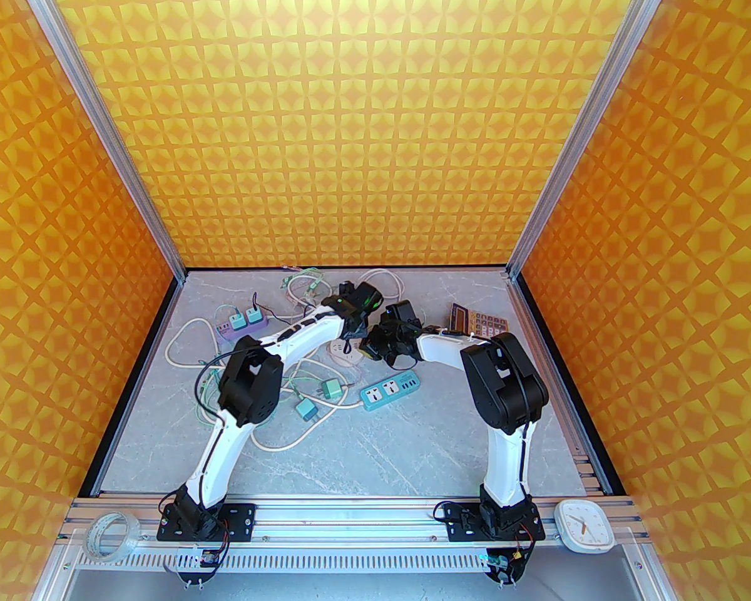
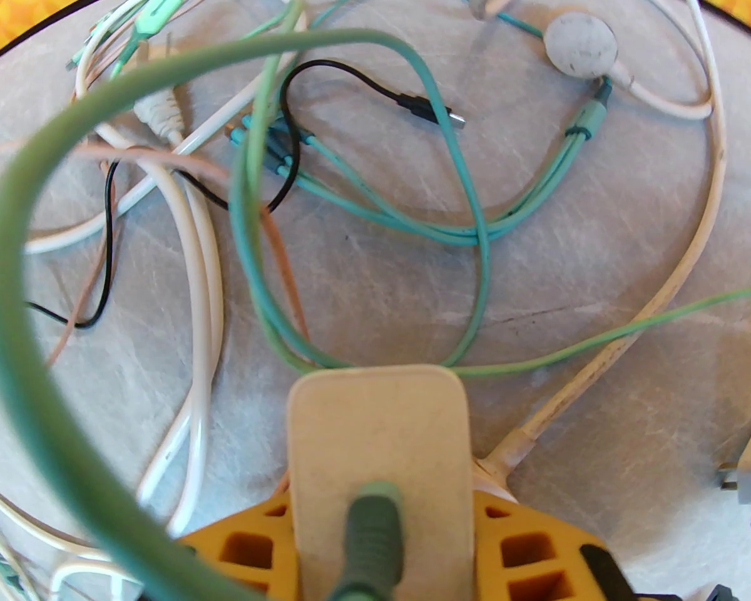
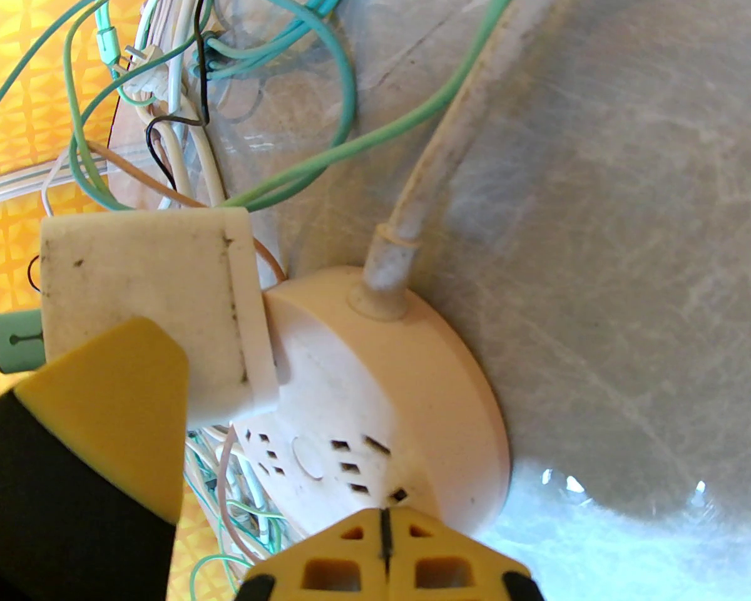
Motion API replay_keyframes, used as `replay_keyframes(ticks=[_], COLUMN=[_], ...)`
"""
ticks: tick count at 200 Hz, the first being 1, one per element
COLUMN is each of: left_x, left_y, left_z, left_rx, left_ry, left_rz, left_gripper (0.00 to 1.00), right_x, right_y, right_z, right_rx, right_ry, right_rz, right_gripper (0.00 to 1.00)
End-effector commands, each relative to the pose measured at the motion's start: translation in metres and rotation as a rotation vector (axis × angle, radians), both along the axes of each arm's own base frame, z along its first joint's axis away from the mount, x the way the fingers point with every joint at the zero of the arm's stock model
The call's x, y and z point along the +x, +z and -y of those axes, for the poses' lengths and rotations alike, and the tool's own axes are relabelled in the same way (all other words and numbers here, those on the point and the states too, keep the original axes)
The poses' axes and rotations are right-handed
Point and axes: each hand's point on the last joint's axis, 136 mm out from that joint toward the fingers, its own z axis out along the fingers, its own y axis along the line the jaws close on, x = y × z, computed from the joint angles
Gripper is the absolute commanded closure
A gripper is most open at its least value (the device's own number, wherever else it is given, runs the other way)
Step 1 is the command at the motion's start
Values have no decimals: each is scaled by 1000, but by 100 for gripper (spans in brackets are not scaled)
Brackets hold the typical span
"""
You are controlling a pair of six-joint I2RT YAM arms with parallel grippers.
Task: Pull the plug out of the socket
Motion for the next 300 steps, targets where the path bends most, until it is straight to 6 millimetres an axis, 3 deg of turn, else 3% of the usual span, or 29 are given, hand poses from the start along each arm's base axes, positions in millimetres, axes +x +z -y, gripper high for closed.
replay_keyframes(ticks=[1, 24, 58, 91, 112, 135, 170, 205, 221, 246, 300], left_x=[-42, -43, -48, -54, -53, -47, -47, -47, -47, -47, -45], left_y=[1, -2, 6, -6, -9, -2, -11, -18, -17, -14, -13], left_z=[47, 48, 72, 83, 73, 63, 52, 50, 49, 51, 55], left_rx=[-90, -94, 74, 154, 126, -15, -12, -6, -8, -16, -37], left_ry=[-137, -133, -221, -251, -215, -179, -166, -162, -160, -163, -164], left_rz=[-40, -45, 1, -7, -25, -40, -64, -74, -73, -67, -69], left_gripper=[95, 96, 98, 100, 98, 98, 98, 98, 98, 98, 98], right_x=[-53, -52, -55, -56, -56, -55, -37, -26, -25, -22, -13], right_y=[-91, -90, -96, -98, -98, -94, -55, 1, 18, 20, 5], right_z=[17, 16, 18, 18, 19, 17, 4, 7, 19, 33, 15], right_rx=[-246, -242, -257, -256, -265, -255, -191, -194, -198, -155, -73], right_ry=[-27, -26, -23, -25, -23, -18, 12, 55, 44, 4, 31], right_rz=[-230, -229, -241, -247, -247, -237, -117, 45, 108, 145, 154], right_gripper=[100, 100, 100, 100, 100, 100, 100, 85, 63, 53, 51])
